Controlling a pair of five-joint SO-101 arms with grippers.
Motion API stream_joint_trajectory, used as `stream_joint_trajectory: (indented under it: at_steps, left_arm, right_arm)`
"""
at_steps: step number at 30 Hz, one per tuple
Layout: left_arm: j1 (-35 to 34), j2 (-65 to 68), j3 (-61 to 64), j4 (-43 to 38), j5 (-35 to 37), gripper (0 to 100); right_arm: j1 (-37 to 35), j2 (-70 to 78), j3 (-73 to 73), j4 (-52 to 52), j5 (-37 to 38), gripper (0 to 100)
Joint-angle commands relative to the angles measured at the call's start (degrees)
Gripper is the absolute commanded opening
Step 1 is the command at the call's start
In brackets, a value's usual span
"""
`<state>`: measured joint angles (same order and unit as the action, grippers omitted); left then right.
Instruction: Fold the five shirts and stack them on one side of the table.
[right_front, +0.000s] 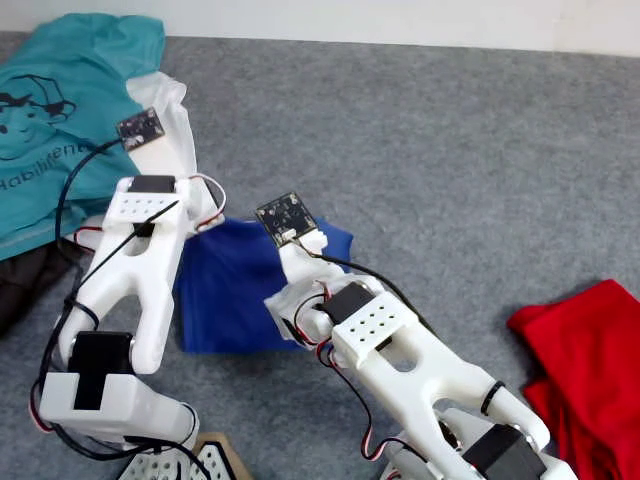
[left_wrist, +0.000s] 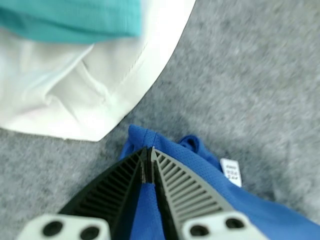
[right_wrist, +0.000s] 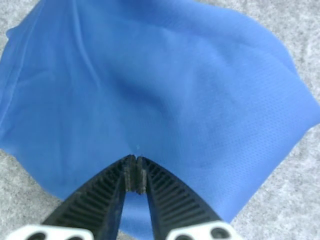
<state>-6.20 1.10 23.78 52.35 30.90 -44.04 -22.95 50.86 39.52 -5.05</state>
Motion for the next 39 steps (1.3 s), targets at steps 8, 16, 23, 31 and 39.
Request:
stream_joint_trajectory:
  at_steps: [8,16,23,31,39]
  left_arm:
    - [-1.10,13.05,-13.23,-2.55,0.26,1]
    - [-1.45,13.49,-22.81,13.54,0.09,1]
    - [-2.07,12.97,-25.27,18.81,0.35,23]
    - [-4.18,6.37,-28.88,25.41,0.35,40]
    - [-2.77,4.79,-19.12,29.45,0.18,34]
  right_arm:
    - [0.48,-1.45,-3.21,-0.75,0.70,2.3]
    - [0.48,-1.45,-3.21,-0.75,0.70,2.3]
    - [0.48,-1.36,-3.21,-0.75,0.70,2.3]
    - [0.84,-1.45,-3.12,-0.48,0.44,2.3]
    - [9.89,-1.54,-4.26,1.63,-6.59,2.7]
